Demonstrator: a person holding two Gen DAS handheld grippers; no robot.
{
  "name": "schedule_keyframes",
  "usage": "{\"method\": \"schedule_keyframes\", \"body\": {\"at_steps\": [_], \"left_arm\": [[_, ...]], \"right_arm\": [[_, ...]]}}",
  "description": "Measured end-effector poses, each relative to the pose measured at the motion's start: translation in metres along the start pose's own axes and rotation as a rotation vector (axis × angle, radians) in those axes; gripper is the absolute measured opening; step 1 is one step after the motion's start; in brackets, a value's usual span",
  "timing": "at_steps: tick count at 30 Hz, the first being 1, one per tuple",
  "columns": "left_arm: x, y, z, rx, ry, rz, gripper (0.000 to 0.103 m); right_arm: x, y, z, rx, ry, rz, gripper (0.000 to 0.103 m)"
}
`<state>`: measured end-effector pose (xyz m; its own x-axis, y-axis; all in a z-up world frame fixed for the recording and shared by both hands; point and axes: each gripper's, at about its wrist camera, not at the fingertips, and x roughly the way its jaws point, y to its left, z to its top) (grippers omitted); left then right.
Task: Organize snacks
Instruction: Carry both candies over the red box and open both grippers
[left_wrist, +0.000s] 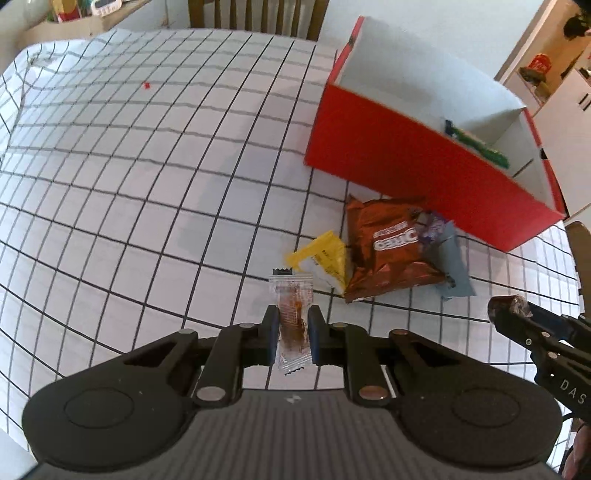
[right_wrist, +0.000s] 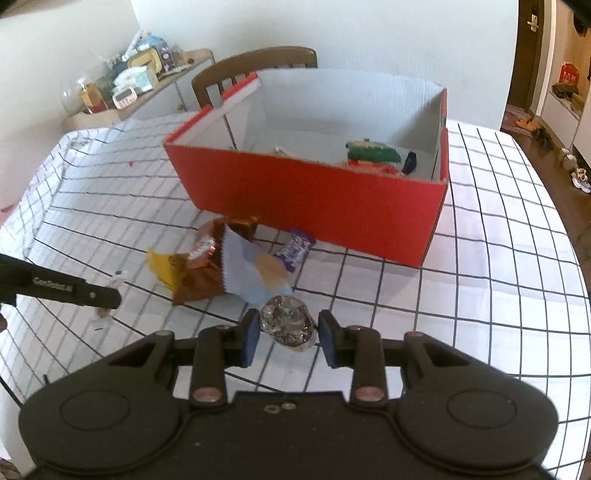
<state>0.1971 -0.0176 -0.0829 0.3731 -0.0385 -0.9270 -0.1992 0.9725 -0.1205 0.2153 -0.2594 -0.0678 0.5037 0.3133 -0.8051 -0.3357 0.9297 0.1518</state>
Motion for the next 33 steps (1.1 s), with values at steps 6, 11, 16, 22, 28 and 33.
{"method": "schedule_keyframes", "body": {"at_steps": [6,11,16,22,28,33], "left_arm": [[-0.023,-0.009,0.005,0.03,-0.032,-0.027,0.016],[-0.04,-0.019,0.012,0.06,-0.06,-0.046,0.016],[-0.056,-0.028,0.023,0.09,-0.1,-0.056,0.016],[-0.07,-0.04,0.039,0.125,-0.149,-0.06,0.016],[-0.081,-0.053,0.057,0.157,-0.185,-0.061,0.016],[-0.085,-0.065,0.075,0.19,-0.21,-0.047,0.016]], "right_arm": [[-0.019,0.009,0.009,-0.002,-0.017,0.004,0.033],[-0.031,0.015,0.019,-0.008,-0.038,0.011,0.033],[-0.041,0.016,0.031,-0.017,-0.062,0.012,0.033],[-0.05,0.014,0.047,-0.022,-0.091,0.008,0.033],[-0.053,0.009,0.066,-0.031,-0.12,-0.004,0.033],[-0.051,0.005,0.083,-0.034,-0.138,-0.023,0.033]]}}
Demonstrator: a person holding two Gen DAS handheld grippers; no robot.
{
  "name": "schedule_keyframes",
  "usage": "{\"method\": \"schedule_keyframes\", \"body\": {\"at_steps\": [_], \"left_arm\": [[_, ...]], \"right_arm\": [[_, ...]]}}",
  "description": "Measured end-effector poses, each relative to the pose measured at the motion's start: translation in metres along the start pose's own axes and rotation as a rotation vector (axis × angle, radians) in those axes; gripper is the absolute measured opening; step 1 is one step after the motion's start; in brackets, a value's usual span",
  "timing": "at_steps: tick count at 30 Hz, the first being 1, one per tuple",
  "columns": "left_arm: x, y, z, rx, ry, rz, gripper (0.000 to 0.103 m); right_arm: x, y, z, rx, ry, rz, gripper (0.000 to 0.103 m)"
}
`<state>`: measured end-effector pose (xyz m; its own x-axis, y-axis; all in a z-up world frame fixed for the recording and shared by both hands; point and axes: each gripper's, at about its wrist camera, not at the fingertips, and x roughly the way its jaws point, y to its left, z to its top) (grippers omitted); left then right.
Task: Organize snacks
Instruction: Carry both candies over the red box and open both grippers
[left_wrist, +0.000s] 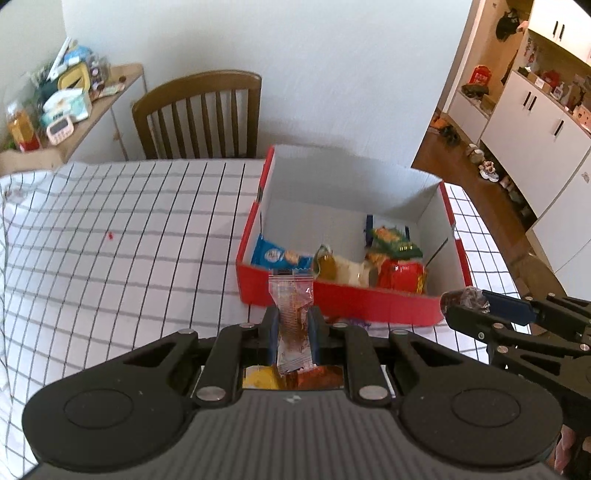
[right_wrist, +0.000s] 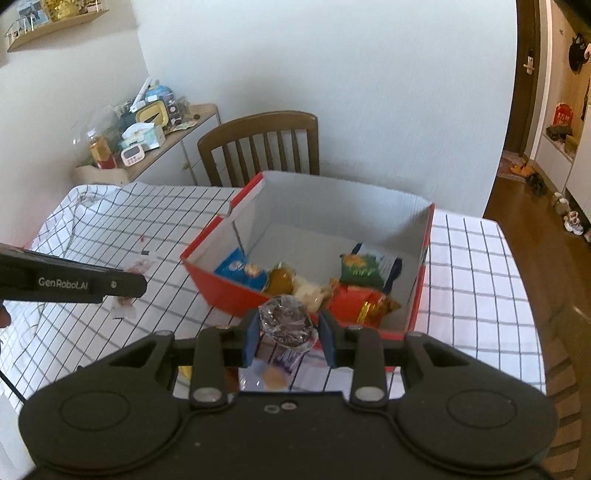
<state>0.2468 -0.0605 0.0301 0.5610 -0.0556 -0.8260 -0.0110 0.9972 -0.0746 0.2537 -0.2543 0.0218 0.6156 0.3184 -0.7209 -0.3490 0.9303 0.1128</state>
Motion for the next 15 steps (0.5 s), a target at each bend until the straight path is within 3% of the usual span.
{"method": "schedule_keyframes", "body": {"at_steps": [15], "left_arm": [[0.031,-0.014,0.043,0.071,-0.012,0.065,0.016]], "right_arm": [[0.031,-0.015,0.038,0.004,-0.008,-0.038,0.033]]}}
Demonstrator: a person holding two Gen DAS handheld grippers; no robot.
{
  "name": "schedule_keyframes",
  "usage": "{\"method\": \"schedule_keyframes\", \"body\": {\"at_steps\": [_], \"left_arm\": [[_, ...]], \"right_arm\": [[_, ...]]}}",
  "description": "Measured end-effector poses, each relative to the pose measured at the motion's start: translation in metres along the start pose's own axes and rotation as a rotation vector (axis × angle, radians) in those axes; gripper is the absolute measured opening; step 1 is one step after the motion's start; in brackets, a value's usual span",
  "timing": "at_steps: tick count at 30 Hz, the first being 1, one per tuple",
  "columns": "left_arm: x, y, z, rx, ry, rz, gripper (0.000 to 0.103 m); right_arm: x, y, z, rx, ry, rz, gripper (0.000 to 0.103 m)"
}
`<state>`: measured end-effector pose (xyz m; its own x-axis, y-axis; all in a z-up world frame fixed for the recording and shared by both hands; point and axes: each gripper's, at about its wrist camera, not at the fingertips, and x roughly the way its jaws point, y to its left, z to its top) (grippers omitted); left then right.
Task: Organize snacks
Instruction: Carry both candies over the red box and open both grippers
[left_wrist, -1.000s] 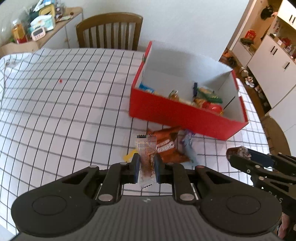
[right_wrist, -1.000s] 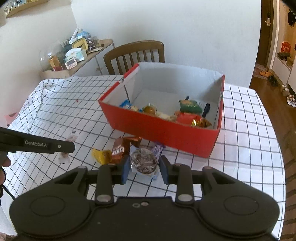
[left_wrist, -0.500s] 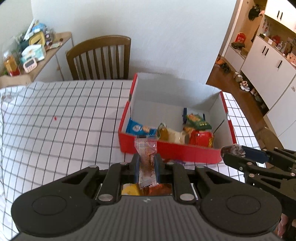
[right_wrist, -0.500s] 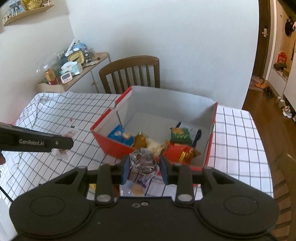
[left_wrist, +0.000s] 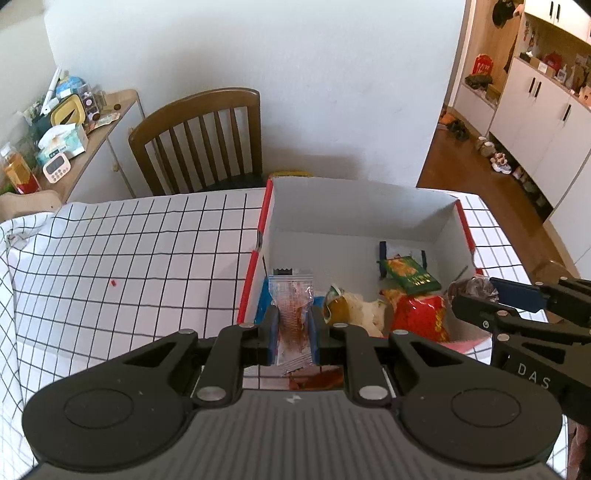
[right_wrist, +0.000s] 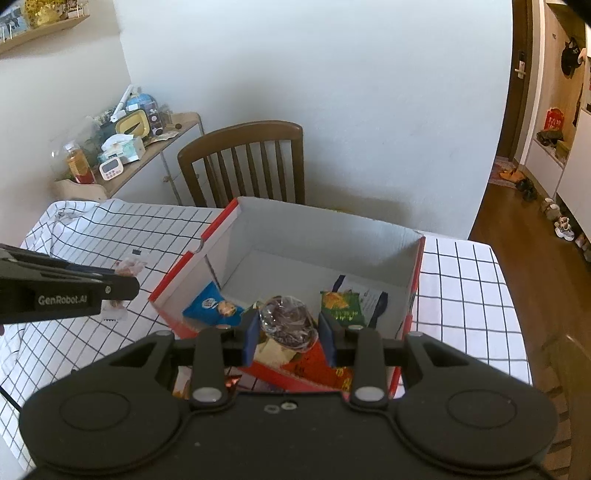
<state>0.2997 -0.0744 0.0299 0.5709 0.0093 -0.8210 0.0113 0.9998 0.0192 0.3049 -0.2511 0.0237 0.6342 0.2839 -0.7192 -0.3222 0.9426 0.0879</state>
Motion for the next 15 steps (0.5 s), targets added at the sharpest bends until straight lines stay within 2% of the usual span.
{"method": "schedule_keyframes", "body": {"at_steps": [7,15], "left_arm": [[0.029,-0.001,0.016,0.004,0.022,0.028,0.016],[0.065,-0.007,0.026,0.014,0.071,0.023,0.017]], "right_arm": [[0.026,-0.003,0.008,0.008,0.033,-0.013,0.033],[0.06,-0.009,0.01,0.02,0.095,-0.029,0.033]]}}
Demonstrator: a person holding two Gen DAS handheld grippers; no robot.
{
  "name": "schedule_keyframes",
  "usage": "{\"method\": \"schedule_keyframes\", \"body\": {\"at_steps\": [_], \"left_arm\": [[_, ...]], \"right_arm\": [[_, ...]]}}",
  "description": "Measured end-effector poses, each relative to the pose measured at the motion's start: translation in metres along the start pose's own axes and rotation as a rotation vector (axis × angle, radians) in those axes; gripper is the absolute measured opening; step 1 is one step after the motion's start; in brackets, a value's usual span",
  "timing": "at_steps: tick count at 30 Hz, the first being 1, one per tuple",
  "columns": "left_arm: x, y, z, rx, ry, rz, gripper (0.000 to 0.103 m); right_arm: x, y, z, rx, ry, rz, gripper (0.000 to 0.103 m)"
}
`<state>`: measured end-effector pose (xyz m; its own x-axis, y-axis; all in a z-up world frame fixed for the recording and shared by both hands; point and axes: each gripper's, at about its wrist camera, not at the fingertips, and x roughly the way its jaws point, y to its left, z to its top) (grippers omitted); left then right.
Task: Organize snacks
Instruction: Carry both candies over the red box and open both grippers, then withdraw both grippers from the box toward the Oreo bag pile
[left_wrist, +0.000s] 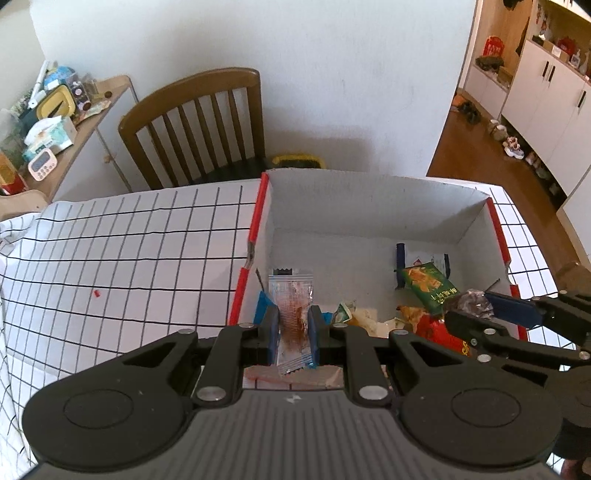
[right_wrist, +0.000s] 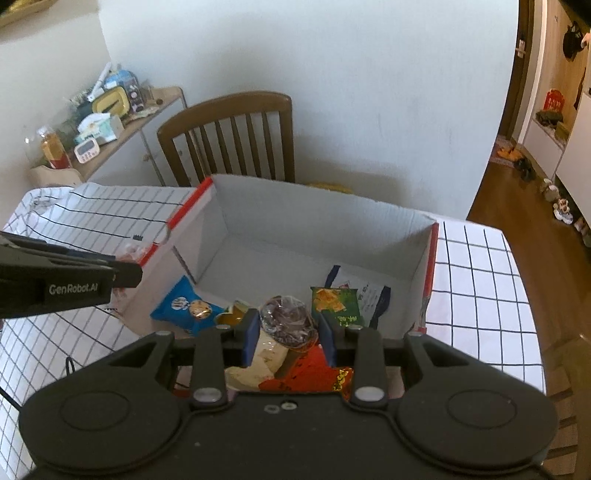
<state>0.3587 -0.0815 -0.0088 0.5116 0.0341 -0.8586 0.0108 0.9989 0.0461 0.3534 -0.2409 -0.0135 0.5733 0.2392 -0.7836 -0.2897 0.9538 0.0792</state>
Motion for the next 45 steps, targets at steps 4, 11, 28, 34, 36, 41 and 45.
{"method": "schedule_keyframes", "body": {"at_steps": [4,11,28,34,36,41,45], "left_arm": [[0.016,-0.006,0.006,0.026,0.016,0.007,0.016],[0.044,-0.015,0.01,0.066,0.063,0.028,0.016],[0.086,-0.015,0.001,0.06,0.191,0.006,0.017],[0.083,-0.009,0.001,0.02,0.199,-0.027,0.025],[0.079,-0.008,0.0,0.015,0.196,-0.037,0.029],[0.067,-0.009,0.0,0.011,0.173,-0.045,0.03],[0.054,-0.008,0.0,0.005,0.15,-0.049,0.037]], "right_arm": [[0.017,-0.006,0.002,0.018,0.03,-0.003,0.033],[0.043,-0.013,0.004,0.034,0.082,-0.019,0.033],[0.059,-0.015,0.001,0.038,0.125,-0.046,0.033],[0.056,-0.017,-0.001,0.061,0.127,-0.039,0.034],[0.054,-0.018,-0.002,0.063,0.123,-0.035,0.035],[0.045,-0.019,-0.001,0.078,0.111,-0.025,0.037],[0.036,-0.019,-0.001,0.081,0.094,-0.016,0.039]]}}
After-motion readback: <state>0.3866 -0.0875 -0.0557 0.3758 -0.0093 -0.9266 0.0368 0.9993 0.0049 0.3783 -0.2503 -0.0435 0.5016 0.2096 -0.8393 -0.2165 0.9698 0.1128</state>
